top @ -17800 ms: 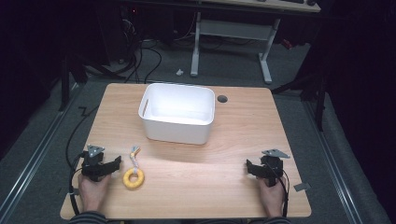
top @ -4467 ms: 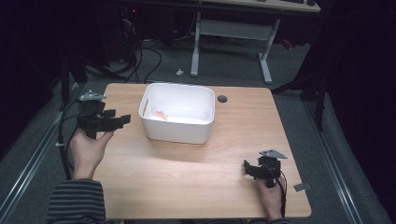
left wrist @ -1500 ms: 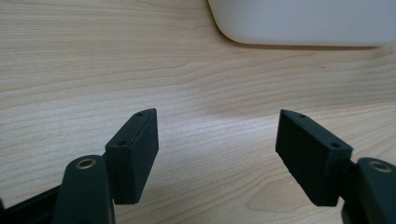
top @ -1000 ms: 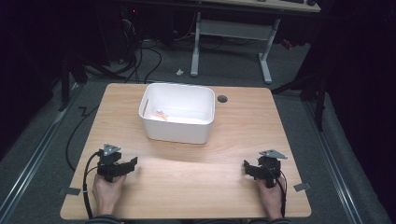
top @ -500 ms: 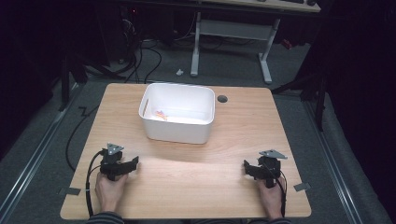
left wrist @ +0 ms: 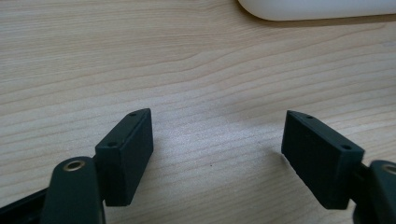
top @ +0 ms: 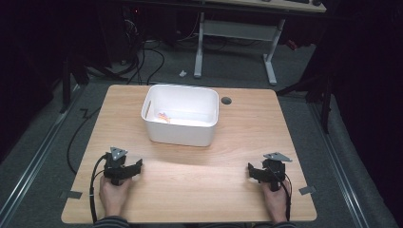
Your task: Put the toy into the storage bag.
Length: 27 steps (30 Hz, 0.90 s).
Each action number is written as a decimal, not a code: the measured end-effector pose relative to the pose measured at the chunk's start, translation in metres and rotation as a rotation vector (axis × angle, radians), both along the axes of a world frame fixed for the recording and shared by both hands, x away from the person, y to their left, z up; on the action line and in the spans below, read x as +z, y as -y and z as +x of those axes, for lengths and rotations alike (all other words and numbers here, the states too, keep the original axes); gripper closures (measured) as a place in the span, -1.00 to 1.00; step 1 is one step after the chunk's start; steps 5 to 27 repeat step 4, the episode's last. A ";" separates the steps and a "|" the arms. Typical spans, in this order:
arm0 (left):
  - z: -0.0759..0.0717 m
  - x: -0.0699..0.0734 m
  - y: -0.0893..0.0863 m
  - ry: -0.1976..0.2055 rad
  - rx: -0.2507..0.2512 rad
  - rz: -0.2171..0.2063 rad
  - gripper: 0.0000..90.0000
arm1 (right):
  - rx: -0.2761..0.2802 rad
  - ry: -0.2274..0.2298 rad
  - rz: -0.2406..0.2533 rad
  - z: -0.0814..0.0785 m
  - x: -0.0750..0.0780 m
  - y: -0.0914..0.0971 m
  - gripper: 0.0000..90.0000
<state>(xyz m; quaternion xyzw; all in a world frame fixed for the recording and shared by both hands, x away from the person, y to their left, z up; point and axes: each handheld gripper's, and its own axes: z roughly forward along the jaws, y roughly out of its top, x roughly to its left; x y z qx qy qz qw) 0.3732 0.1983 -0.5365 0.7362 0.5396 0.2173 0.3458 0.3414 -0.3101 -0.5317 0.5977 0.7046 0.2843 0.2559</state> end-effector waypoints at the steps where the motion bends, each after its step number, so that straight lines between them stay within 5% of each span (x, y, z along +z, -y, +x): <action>1: 0.000 0.000 0.000 0.000 0.001 0.005 -0.45 | 0.000 0.000 0.000 0.000 0.000 0.000 -0.67; 3: -0.001 0.000 0.003 0.003 -0.002 0.033 -0.46 | 0.000 0.000 0.000 0.000 0.000 0.000 -0.67; 27: -0.001 0.000 0.003 0.003 -0.002 0.033 -0.47 | 0.001 0.000 0.000 0.000 0.000 0.000 -0.67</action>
